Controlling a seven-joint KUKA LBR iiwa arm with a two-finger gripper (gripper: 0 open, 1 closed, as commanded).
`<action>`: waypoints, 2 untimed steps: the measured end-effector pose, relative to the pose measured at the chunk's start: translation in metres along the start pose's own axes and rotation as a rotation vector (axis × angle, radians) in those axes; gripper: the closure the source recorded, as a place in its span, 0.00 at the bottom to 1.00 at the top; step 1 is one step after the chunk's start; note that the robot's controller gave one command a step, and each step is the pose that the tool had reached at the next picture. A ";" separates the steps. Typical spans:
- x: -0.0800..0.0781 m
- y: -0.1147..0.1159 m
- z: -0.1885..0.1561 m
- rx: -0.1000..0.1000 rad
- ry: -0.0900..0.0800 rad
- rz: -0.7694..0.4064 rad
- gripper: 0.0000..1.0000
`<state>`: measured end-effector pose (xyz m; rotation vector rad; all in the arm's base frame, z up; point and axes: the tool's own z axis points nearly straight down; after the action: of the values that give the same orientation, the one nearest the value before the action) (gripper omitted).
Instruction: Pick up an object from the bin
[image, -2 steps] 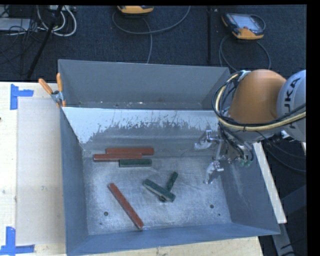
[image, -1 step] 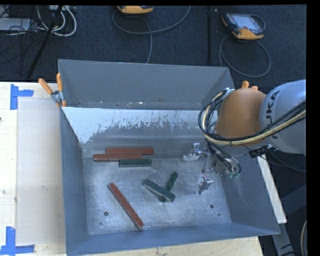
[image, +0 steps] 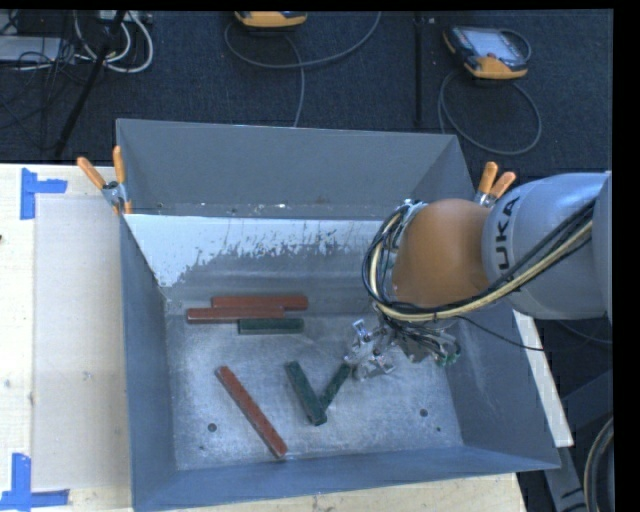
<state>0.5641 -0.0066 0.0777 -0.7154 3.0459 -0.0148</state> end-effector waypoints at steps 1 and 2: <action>0.000 0.004 0.003 -0.007 0.001 -0.002 0.00; 0.000 0.004 0.003 -0.007 0.001 -0.002 0.00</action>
Offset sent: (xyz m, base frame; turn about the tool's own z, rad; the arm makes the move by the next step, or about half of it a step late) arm 0.0000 0.0000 0.0000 0.0000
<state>0.5622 -0.0033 0.0751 -0.7195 3.0475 -0.0050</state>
